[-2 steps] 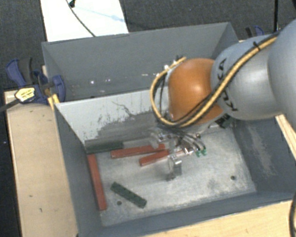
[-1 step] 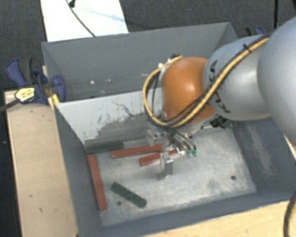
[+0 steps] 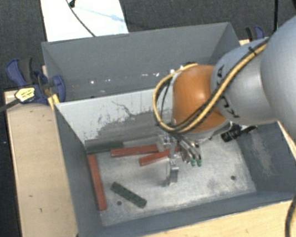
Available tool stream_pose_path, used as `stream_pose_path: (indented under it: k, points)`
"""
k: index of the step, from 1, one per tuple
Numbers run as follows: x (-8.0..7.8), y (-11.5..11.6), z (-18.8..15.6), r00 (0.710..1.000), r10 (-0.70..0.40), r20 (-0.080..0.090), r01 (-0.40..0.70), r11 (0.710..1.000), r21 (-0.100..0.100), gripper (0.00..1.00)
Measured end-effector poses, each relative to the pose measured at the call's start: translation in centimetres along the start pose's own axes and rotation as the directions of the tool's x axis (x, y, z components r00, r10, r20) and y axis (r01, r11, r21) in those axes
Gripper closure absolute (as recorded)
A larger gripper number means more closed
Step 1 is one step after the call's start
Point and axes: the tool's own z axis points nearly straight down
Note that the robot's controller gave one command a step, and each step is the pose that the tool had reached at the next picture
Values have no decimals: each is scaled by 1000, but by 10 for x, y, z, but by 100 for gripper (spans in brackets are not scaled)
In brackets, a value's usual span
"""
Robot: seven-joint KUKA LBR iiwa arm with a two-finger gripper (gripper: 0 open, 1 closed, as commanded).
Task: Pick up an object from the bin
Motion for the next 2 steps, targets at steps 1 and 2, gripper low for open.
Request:
stream_pose_path:
  k: [1,2]
  points:
    - [-31,29,-1,999,38,5,-38,999,-3,0]
    - [-30,28,0,999,43,2,-43,999,-2,100]
